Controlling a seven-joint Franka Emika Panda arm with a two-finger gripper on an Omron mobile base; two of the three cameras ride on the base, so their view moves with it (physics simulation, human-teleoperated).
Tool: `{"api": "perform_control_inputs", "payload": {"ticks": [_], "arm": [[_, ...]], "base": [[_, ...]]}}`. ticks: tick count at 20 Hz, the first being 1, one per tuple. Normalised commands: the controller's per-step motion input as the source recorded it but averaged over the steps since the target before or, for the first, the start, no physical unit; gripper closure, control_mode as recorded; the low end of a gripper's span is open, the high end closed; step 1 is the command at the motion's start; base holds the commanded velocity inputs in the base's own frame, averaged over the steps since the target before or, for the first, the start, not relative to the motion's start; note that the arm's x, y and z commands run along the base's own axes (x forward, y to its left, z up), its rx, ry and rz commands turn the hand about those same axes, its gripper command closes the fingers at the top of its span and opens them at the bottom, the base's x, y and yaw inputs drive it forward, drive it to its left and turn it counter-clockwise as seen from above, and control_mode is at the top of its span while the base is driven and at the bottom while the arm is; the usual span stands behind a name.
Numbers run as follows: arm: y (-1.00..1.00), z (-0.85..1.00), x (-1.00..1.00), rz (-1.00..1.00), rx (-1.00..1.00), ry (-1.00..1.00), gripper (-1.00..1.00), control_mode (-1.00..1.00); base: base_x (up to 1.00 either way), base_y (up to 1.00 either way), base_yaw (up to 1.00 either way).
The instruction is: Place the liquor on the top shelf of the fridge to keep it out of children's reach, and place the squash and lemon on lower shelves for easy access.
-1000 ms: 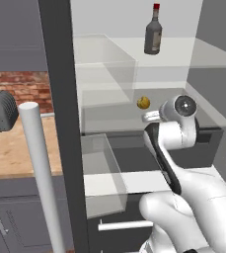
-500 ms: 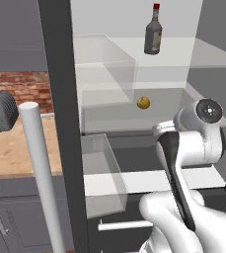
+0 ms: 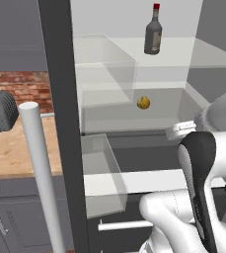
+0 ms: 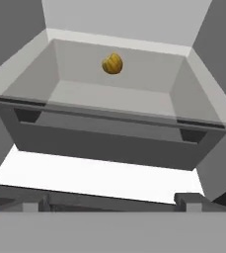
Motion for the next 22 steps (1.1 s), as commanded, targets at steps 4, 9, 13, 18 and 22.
{"api": "perform_control_inputs", "payload": {"ticks": [4,9,13,18,22], "arm": [[0.29,0.61,-0.67,0.00,0.09,0.07,-1.00,-1.00],[0.07,-0.02,-0.26,0.03,0.03,0.11,-1.00,-1.00],[0.01,-0.16,-0.12,0.01,0.00,0.03,-1.00,-1.00],[0.00,-0.07,-0.12,0.01,0.00,0.01,-1.00,-1.00],[0.00,-0.18,-0.17,0.02,0.00,0.00,-1.00,-1.00]], "base": [[0.00,0.00,0.00],[0.00,0.00,0.00],[0.00,0.00,0.00],[0.00,0.00,0.00],[0.00,0.00,0.00]]}}
